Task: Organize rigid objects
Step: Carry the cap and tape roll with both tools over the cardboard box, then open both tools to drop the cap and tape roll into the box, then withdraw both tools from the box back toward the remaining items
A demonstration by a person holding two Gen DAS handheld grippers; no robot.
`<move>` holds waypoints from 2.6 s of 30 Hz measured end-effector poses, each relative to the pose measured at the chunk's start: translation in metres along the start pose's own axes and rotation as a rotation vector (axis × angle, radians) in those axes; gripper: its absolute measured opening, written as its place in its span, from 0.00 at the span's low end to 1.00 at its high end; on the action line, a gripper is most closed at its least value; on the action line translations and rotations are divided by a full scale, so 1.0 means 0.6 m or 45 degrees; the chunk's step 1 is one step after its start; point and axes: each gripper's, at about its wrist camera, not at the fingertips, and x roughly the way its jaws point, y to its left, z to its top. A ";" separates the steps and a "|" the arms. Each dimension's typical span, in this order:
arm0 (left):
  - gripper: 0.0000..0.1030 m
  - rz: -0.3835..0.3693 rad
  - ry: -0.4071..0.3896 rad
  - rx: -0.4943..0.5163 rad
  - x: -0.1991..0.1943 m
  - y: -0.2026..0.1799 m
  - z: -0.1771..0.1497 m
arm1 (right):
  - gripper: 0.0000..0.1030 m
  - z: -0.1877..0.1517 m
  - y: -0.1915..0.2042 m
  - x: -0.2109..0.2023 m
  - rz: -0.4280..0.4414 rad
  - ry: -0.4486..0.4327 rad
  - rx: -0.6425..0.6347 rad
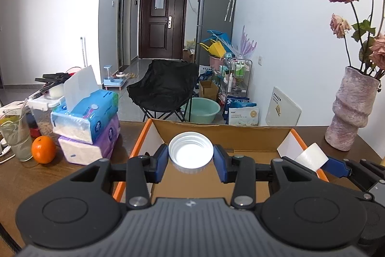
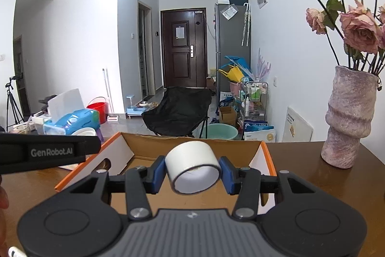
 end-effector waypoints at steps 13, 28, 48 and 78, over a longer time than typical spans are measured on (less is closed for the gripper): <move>0.40 0.022 0.064 0.031 0.073 -0.004 0.018 | 0.45 0.004 -0.008 0.072 -0.066 0.073 -0.011; 0.79 0.061 0.174 0.050 0.122 -0.001 -0.004 | 0.69 -0.014 -0.011 0.106 -0.111 0.166 -0.043; 1.00 0.090 0.151 0.013 0.102 0.010 0.007 | 1.00 -0.007 -0.019 0.098 -0.175 0.173 -0.043; 1.00 0.109 0.135 0.013 0.031 0.038 -0.039 | 1.00 -0.031 -0.023 0.024 -0.191 0.162 -0.059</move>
